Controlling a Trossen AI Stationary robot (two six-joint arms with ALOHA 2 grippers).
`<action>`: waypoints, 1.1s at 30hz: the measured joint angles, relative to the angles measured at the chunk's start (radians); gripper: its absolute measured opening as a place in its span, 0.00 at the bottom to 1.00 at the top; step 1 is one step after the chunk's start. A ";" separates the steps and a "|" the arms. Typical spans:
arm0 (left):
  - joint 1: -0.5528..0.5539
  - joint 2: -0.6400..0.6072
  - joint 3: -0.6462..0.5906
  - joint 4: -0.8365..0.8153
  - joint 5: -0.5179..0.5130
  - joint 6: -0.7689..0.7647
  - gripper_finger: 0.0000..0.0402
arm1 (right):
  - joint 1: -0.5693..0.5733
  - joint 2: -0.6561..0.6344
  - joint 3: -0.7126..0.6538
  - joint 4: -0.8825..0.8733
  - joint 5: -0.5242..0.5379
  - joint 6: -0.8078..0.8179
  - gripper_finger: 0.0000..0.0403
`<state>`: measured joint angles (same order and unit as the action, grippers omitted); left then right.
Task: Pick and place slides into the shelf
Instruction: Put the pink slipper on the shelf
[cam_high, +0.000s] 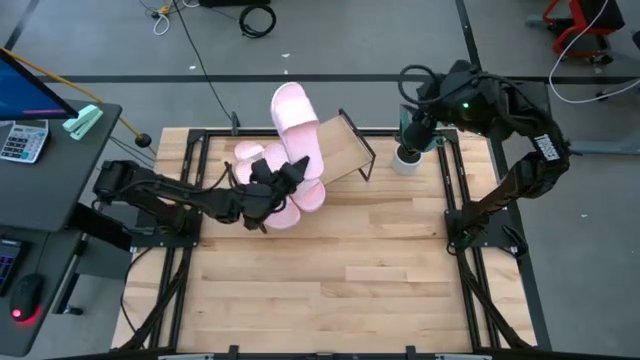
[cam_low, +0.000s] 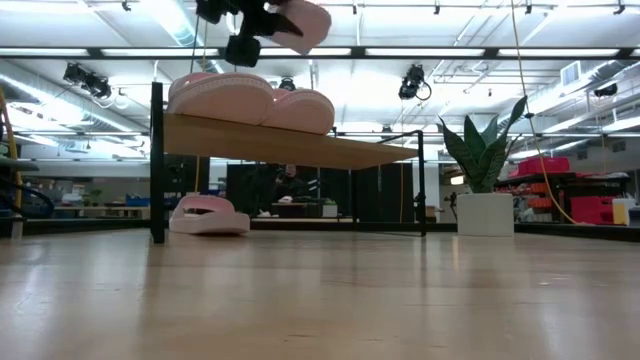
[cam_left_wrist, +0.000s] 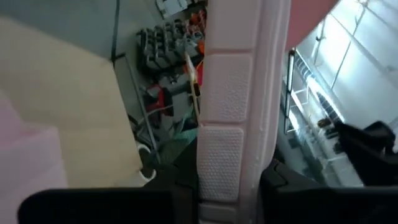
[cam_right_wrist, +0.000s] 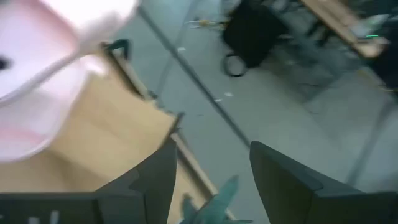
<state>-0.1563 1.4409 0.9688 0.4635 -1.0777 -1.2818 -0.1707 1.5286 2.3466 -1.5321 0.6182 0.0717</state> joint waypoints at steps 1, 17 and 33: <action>-0.004 0.001 0.000 -0.003 0.000 -0.033 0.19 | 0.000 -0.002 0.000 -0.006 -0.037 -0.009 0.52; -0.073 0.028 0.090 0.132 -0.243 0.064 0.19 | -0.107 0.033 -0.154 0.044 -0.502 -0.307 0.50; -0.023 0.178 0.218 0.121 -0.235 -0.021 0.19 | 0.271 0.027 -0.276 0.209 -0.430 -0.819 0.34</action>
<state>-0.1795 1.6185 1.1866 0.5842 -1.3128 -1.3028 0.1006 1.5560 2.0711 -1.3234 0.1882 -0.7473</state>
